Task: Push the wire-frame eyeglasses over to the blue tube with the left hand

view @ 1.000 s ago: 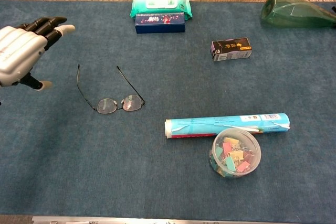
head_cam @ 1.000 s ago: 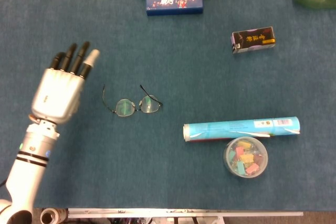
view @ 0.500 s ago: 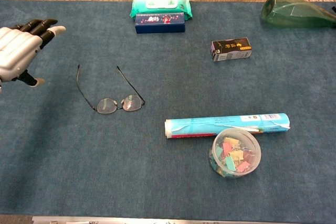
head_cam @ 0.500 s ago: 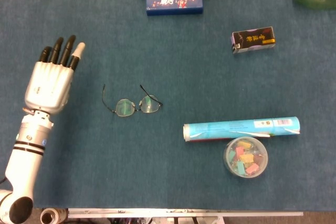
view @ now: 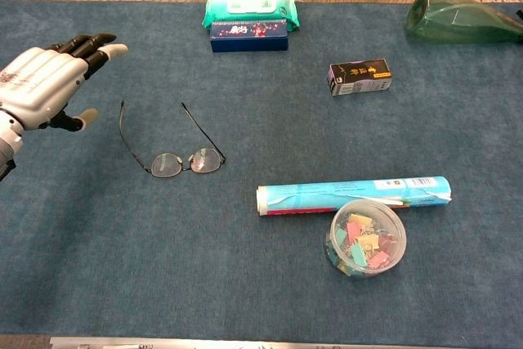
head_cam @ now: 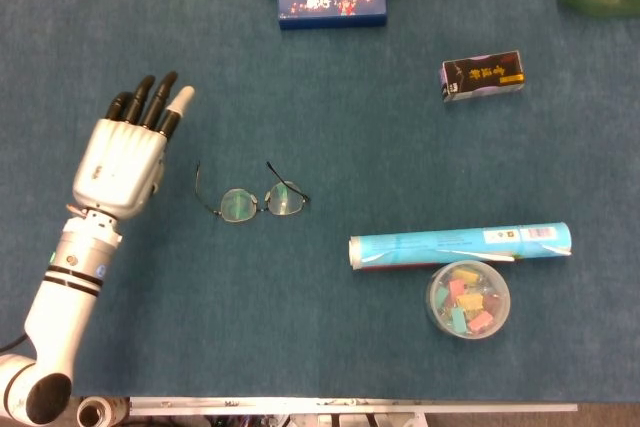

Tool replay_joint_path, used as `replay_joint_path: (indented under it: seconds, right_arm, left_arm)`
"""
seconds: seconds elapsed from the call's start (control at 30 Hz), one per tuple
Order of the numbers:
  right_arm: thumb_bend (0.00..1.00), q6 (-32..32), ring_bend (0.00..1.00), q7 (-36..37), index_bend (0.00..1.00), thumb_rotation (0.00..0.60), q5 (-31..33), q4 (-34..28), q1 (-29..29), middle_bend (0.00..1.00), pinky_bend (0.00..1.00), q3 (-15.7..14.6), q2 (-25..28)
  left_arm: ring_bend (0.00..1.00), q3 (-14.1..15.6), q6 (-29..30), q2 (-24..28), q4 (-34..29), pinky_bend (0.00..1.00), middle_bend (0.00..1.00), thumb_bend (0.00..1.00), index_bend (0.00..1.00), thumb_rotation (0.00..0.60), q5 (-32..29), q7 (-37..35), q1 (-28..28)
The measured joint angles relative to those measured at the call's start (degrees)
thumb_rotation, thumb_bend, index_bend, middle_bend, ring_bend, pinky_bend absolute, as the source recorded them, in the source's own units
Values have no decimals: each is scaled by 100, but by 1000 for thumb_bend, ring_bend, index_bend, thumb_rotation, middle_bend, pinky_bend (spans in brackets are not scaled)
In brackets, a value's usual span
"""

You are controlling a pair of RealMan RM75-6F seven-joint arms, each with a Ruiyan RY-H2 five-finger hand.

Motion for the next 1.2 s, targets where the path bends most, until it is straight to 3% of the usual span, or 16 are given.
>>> replay_joint_path:
  seconds: [0.43,1.2]
  right_arm:
    - [169,101,432,63,552,600,-35,-37,-36,462,529,19,56]
    - [170,332,432,289,552,600,-105,-160,-154,462,529,61,233]
  left_arm:
    - [0,-73,-258,-451,-122,163,0,343,0,600,-8,359,-188]
    - [0,-261,-873,-1434,795,164,0,343,0,600,-535,444,-594]
